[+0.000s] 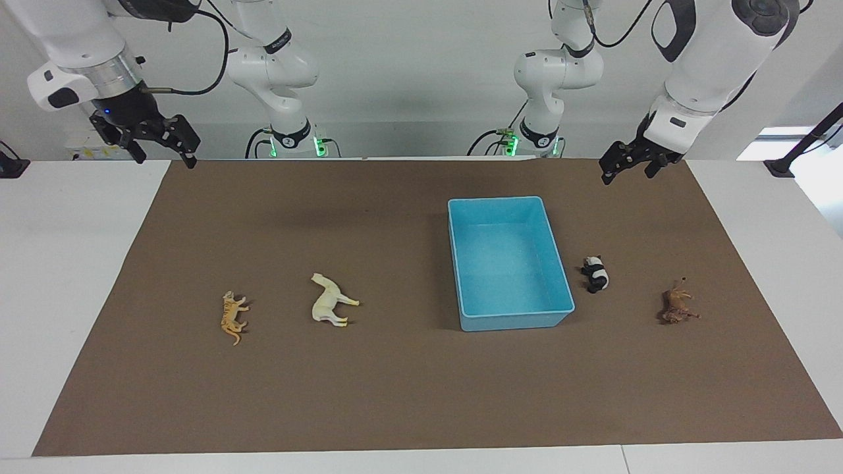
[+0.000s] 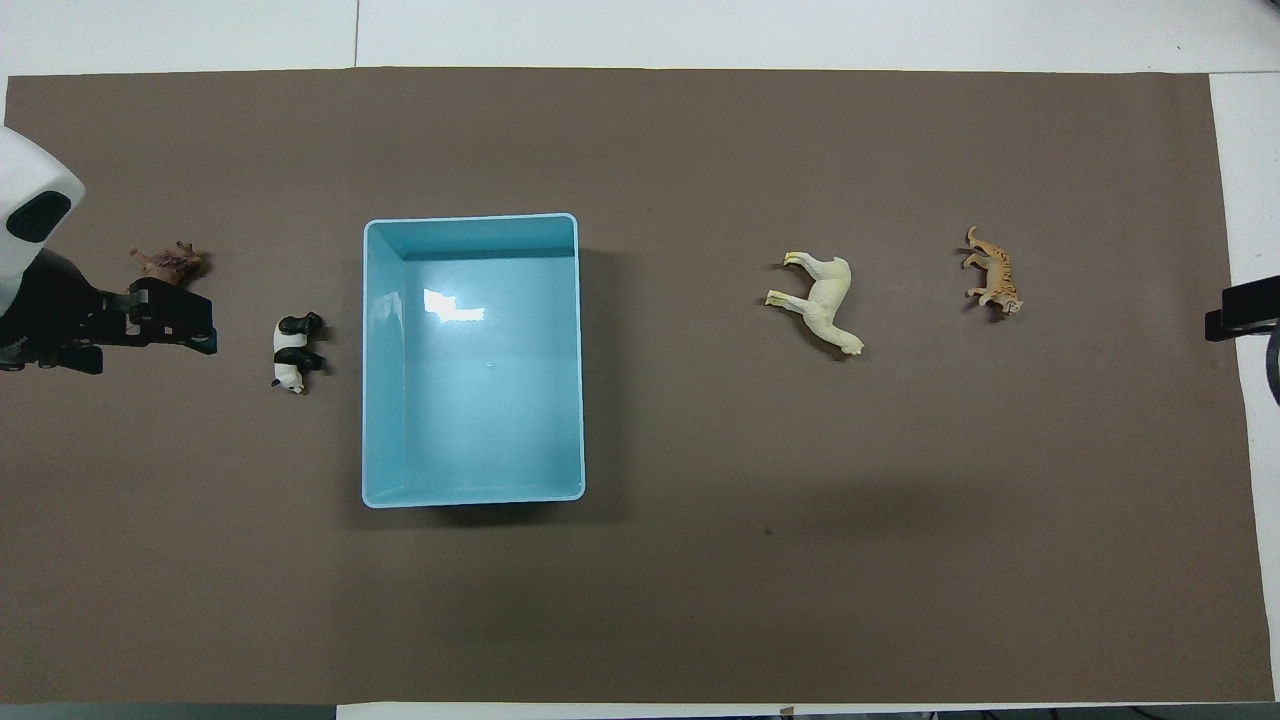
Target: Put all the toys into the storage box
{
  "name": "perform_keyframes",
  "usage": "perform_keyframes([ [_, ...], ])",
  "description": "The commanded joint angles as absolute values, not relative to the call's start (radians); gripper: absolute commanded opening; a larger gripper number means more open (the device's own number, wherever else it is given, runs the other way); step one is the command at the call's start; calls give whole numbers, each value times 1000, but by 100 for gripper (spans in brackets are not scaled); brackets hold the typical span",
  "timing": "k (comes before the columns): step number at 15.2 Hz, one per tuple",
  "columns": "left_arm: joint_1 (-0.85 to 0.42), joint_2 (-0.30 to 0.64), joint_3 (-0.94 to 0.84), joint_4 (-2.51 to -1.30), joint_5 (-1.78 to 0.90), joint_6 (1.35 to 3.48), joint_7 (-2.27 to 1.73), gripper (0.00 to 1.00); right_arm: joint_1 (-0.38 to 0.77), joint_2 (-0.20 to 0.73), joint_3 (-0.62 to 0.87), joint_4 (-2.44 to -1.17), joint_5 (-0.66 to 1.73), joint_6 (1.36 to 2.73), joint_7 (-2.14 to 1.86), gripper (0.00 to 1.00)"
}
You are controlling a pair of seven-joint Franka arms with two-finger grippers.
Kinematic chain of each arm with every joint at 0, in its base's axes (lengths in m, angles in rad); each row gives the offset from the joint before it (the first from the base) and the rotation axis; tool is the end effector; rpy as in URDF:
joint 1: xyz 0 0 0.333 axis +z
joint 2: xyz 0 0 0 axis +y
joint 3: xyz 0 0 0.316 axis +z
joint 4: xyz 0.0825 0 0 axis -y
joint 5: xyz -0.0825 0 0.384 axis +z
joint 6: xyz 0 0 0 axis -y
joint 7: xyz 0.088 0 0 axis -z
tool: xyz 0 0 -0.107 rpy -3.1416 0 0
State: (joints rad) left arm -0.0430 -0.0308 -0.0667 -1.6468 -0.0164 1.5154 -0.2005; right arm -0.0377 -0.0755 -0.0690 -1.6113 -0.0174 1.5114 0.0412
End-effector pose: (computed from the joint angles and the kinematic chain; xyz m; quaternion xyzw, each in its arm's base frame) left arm 0.5334 -0.0611 0.6011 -0.9977 -0.0454 0.0508 0.0007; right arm 0.5214 -0.0593 0.6410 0.9972 -0.0742 -0.0125 0.0057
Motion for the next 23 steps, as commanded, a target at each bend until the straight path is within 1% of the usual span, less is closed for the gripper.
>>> perform_keyframes([
  [1, -34, -58, -71, -1677, -14, 1526, -195, 100, -58, -86, -58, -1615, -2, 1493, 17, 100],
  [5, -35, -58, -71, -1677, -14, 1526, -195, 100, -55, -95, -58, -1621, 6, 1493, 74, 100],
  [11, -34, -58, -71, -1677, -14, 1526, -195, 100, -48, -95, -55, -1631, -26, 1546, 72, 100],
  [13, -34, -58, -71, -1677, -14, 1526, -195, 100, -55, -95, -55, -1675, -26, 1574, 28, 100],
  [15, -34, -58, -71, -1677, -14, 1526, -195, 100, -60, -83, -57, -1725, -28, 1636, -36, 100],
  [18, -34, -58, -71, -1677, -14, 1526, -195, 100, -71, -34, -57, -1805, -28, 1744, -87, 100],
  [21, -34, -58, -71, -1677, -14, 1526, -195, 100, -68, 84, -55, -1815, -28, 1863, -113, 100],
  [23, -46, -57, -72, -1677, -14, 1528, -193, 100, -60, 136, -55, -1867, -28, 1997, -117, 100],
])
